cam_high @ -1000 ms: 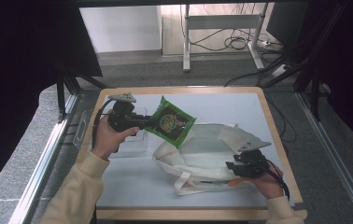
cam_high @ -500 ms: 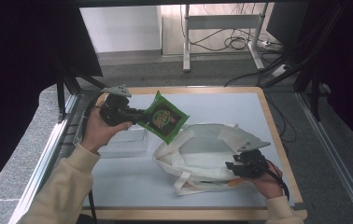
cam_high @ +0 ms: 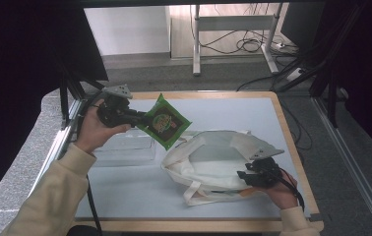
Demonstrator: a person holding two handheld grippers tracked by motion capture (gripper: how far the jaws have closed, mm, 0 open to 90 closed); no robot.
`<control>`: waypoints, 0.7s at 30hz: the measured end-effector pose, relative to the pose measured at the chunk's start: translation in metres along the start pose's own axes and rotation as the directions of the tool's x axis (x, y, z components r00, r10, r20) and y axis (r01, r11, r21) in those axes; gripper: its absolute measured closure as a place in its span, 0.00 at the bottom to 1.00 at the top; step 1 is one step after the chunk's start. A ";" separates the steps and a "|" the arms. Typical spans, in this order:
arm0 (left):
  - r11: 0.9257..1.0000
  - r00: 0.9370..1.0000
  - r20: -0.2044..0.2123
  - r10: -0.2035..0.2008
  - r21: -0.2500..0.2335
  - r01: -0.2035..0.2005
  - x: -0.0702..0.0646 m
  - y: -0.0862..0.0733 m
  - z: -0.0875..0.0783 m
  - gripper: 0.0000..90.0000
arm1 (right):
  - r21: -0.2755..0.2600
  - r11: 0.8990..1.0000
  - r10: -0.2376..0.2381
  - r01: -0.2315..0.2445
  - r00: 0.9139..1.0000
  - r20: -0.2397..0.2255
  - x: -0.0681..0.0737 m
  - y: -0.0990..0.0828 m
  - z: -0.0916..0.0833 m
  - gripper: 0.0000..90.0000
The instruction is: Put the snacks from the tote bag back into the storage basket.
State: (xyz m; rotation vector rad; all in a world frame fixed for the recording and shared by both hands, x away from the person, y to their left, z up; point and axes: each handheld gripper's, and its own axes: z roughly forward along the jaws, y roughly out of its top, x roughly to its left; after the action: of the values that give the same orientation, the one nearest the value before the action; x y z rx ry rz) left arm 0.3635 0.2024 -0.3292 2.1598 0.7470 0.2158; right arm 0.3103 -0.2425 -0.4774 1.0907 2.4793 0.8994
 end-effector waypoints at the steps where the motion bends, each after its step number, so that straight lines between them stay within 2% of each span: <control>1: 1.000 1.000 -0.003 0.000 0.003 0.000 0.002 0.000 -0.002 0.87 | 0.000 1.000 -0.001 0.001 1.000 0.000 0.000 0.000 0.000 0.59; 4: 1.000 1.000 0.000 -0.008 -0.002 0.008 0.008 0.000 -0.004 0.87 | 0.000 1.000 -0.001 0.001 1.000 0.000 0.000 0.000 0.000 0.59; 21: 0.999 1.000 -0.001 0.025 0.041 -0.025 0.022 -0.008 -0.004 0.87 | 0.007 1.000 0.003 -0.003 1.000 0.004 -0.001 0.000 0.002 0.58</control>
State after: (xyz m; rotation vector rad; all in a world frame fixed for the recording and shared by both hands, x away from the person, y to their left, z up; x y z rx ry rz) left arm 0.3758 0.2220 -0.3348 2.2088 0.7308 0.2167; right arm 0.3116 -0.2428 -0.4791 1.0980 2.4796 0.8891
